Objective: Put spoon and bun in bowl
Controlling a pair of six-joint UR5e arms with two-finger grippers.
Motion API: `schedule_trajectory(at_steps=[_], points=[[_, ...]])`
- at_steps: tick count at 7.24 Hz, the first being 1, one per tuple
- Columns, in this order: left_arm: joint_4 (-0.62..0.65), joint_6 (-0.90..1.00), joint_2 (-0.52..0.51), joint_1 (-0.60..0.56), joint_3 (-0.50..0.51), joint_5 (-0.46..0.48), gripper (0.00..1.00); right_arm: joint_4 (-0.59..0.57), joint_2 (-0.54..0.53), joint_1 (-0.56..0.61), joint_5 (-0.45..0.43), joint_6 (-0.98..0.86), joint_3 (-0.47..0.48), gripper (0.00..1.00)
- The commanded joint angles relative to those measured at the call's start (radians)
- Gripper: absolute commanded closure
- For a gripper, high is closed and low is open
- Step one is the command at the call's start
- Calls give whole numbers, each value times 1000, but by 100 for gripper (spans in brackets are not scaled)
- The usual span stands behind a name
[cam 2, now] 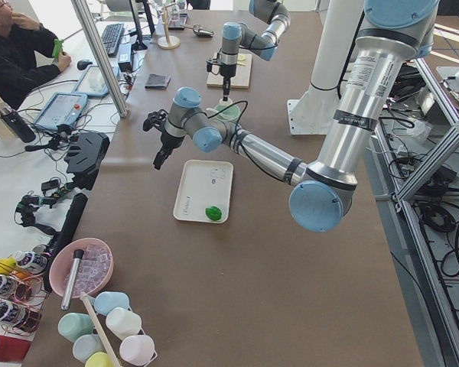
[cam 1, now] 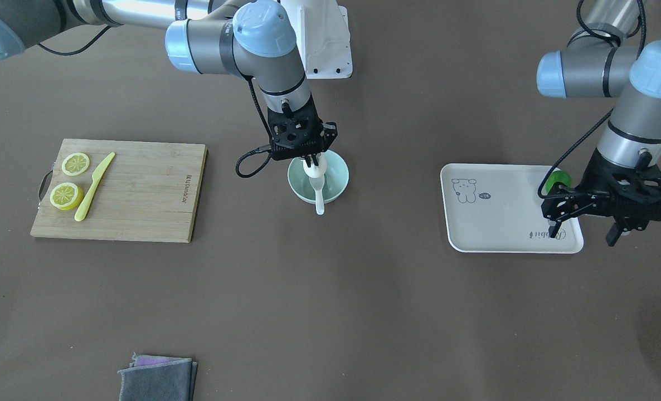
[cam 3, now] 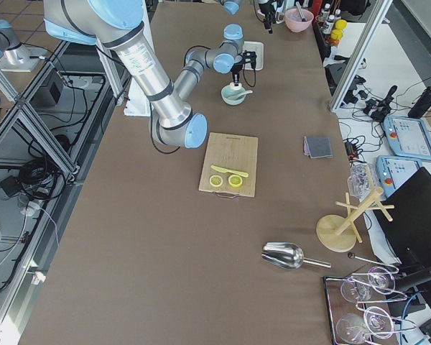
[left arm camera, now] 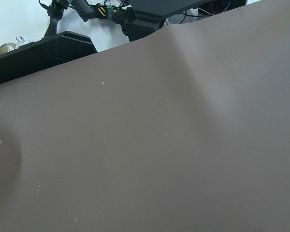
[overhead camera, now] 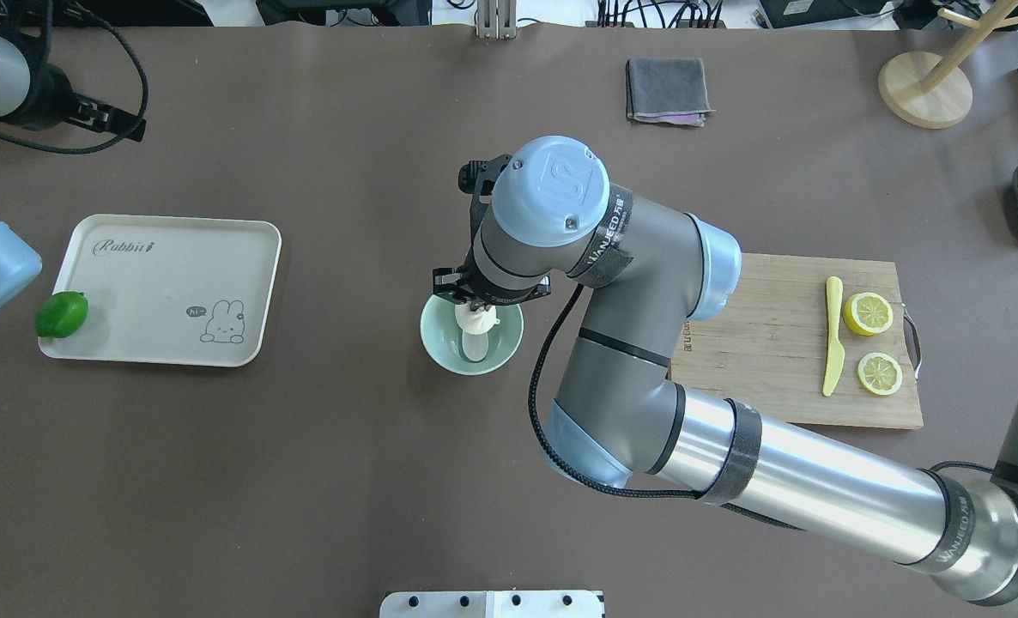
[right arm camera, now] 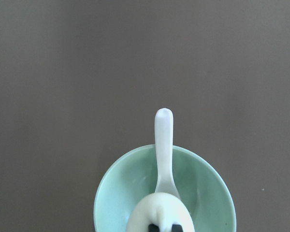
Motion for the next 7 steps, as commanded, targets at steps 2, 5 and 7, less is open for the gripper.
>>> schedule_trajectory(at_steps=[2, 5, 7], points=[[-10, 51, 58, -43, 10, 0, 2, 2, 2, -7, -7, 27, 2, 0], [16, 265, 137, -167, 13, -146, 2, -43, -119, 104, 62, -106, 156, 0], [140, 398, 153, -288, 15, -151, 2, -44, -344, 280, 193, -369, 280, 0]])
